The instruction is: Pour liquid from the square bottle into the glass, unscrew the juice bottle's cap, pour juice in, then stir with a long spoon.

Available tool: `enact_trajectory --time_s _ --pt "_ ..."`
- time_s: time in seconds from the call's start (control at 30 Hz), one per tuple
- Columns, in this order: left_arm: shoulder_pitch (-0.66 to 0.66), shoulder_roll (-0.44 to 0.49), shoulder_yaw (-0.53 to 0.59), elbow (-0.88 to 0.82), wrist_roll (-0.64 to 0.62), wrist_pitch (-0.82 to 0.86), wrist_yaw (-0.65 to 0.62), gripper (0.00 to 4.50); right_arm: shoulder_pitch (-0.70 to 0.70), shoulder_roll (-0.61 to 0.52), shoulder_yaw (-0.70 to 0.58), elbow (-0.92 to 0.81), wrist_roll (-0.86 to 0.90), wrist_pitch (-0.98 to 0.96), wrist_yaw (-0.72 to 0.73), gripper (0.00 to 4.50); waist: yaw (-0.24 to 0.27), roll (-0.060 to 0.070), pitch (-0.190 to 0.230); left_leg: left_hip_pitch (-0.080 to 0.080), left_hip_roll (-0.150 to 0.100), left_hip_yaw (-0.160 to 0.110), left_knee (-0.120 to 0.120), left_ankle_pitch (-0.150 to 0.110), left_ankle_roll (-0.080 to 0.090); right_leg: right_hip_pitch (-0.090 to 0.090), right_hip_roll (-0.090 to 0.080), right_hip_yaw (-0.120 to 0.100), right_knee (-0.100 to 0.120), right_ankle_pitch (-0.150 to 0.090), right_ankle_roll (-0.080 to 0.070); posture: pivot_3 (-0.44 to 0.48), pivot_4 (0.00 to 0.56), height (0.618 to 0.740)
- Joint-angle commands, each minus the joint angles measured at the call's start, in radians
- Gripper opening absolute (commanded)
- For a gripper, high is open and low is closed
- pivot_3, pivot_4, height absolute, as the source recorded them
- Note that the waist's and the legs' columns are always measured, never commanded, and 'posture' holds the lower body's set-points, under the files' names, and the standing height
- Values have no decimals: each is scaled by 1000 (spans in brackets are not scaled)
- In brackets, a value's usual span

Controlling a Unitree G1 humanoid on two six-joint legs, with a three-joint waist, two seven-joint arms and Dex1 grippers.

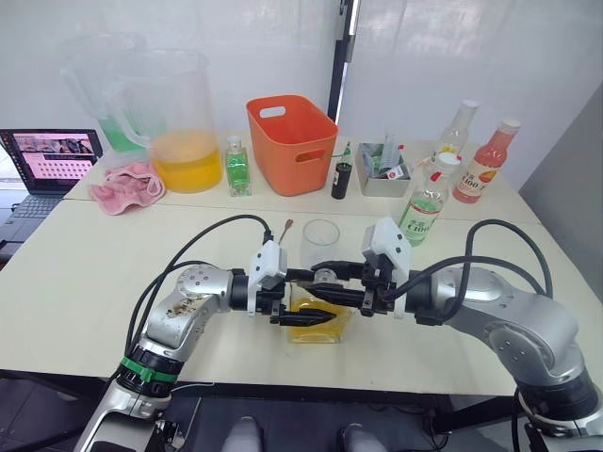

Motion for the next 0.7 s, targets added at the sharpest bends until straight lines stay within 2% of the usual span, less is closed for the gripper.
enact_trajectory --time_s 0.03,0.17,0.37,0.7 --pt "1 2 -41 -3 21 -6 -15 2830 -37 23 -79 -34 59 -32 15 1112 -1 0 0 0 0 0 0 0 0 0 0 0 0 0 0 0 150 703" --pt "-5 29 -78 -14 36 64 -10 2830 -57 23 -116 -37 92 -28 13 1112 -2 0 0 -1 0 0 0 0 0 -1 0 0 0 1 1 0 150 703" --pt "-13 35 -97 -19 43 88 -2 2830 -99 5 -204 -37 144 -28 -11 1112 -5 0 0 -1 0 0 -1 0 0 -1 0 0 0 1 1 0 150 703" --pt "-15 32 -108 -8 36 93 -2 2829 -178 -45 -269 -20 231 -19 -48 1112 -17 1 0 -1 0 -1 -2 0 0 -2 0 0 0 1 1 0 150 703"
